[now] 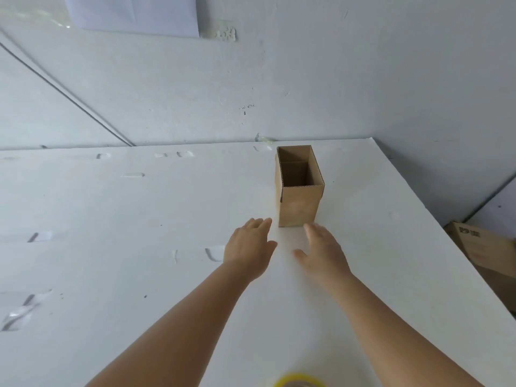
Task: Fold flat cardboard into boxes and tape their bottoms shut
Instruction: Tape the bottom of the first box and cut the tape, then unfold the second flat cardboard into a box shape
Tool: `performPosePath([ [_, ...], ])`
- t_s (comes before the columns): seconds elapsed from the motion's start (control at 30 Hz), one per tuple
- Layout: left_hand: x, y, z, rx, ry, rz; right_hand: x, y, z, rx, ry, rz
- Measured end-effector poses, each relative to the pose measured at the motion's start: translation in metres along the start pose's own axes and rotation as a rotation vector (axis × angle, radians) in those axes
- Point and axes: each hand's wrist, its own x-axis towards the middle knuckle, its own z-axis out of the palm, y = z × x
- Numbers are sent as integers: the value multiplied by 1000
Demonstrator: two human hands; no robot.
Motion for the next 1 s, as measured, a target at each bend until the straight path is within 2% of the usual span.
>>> performPosePath([
  [0.07,-20,-9,-8,59,20,42,-13,-14,1,-127,-41,-82],
  [0.17,-54,-28,-21,78,38,43,-38,-44,5,-192,-101,-139],
  [0.43,-162,-98,-73,74,72,-56,-114,-142,28,-151,-125,-214],
  [1.0,-417,-314,-195,124,218,-323,-276,-417,127,-86,-229,-500],
])
